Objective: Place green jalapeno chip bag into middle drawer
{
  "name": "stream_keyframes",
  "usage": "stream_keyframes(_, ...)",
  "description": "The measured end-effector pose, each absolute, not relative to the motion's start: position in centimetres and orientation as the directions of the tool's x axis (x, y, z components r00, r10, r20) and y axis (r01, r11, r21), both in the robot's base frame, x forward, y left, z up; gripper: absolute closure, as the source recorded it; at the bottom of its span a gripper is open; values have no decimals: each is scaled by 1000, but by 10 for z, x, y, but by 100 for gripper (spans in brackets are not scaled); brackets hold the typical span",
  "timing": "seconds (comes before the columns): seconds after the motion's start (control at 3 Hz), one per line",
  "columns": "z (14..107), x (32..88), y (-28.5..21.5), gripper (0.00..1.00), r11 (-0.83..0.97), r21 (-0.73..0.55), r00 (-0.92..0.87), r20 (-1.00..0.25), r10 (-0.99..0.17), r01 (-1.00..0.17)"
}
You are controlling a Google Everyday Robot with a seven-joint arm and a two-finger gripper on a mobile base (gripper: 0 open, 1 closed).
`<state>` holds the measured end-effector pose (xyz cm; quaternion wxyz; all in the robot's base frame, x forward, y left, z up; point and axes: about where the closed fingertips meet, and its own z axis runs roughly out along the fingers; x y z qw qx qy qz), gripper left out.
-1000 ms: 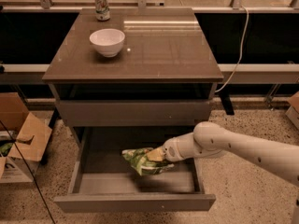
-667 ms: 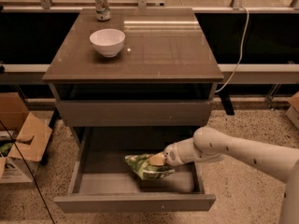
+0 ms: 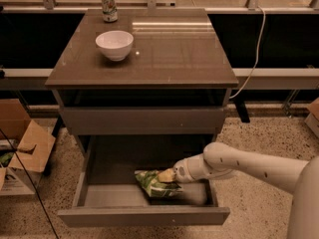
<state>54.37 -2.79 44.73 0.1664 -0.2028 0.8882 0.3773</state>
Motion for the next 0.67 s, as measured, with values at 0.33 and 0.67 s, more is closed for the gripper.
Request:
stream_keyframes(0.33, 446, 543, -26, 15, 631, 604, -863, -447, -237, -486)
stream_keyframes(0.67, 446, 542, -24, 0, 629, 606, -863, -446, -238, -487)
